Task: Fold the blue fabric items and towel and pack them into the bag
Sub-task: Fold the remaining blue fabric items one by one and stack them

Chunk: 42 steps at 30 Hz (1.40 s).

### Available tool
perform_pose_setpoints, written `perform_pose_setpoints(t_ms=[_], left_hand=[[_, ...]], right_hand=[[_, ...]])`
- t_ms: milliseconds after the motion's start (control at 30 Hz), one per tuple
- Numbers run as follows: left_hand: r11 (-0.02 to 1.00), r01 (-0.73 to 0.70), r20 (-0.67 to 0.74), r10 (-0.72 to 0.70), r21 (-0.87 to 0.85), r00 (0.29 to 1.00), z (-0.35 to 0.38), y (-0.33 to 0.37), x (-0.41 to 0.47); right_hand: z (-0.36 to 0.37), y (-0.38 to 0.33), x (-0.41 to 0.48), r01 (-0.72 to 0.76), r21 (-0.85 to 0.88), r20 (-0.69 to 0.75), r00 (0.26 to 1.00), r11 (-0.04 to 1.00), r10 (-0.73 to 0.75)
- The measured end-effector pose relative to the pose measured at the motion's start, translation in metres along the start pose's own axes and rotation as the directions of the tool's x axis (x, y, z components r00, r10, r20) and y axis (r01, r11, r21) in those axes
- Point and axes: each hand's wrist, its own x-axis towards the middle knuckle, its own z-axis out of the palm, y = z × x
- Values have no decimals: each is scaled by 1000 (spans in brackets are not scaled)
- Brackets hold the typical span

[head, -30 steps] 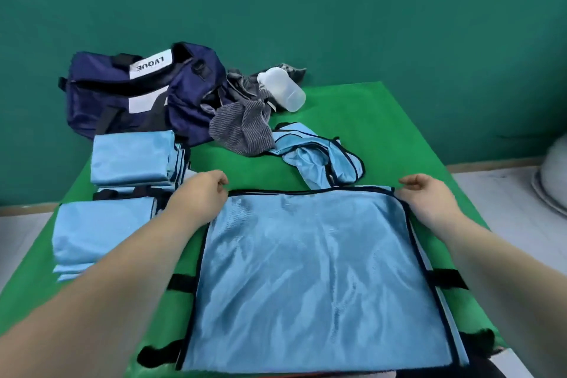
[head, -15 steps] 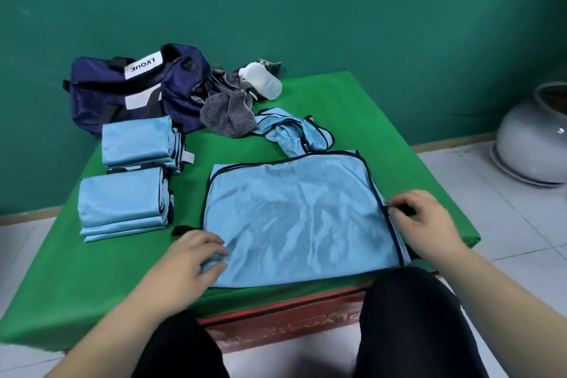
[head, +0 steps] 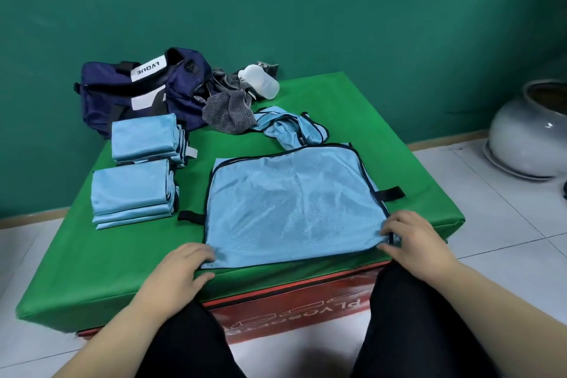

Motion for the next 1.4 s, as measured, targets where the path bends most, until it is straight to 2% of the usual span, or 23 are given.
perform_pose_setpoints(t_ms=[100, 267, 433, 667, 833, 1100, 1400], left_hand=[[995, 30, -26, -33, -95, 999, 5, -6, -1], [987, 64, -54, -72, -144, 996, 7, -14, 2], [991, 67, -74, -76, -115, 994, 4, -10, 6], [971, 111, -60, -126, -212, 990, 3, -8, 8], [960, 123, -65, -144, -253, 988, 2, -7, 9], [944, 189, -37, -206, -269, 978, 0, -5, 5], [930, 255, -31, -273, -263, 962, -18, 4, 8]], right_hand=[[0, 7, 3, -4, 42, 0, 1000, 999, 4], [-2, 23, 3, 67, 81, -2, 998, 994, -67], [-1, 32, 0, -23, 104, -12, 1000, 994, 25], [-3, 24, 3, -121, 256, -90, 985, 959, 148], [-1, 25, 3, -119, 272, -94, 984, 955, 149], [-5, 27, 4, -120, 256, -44, 990, 959, 136], [-28, 9, -3, -236, 259, 38, 971, 937, 234]])
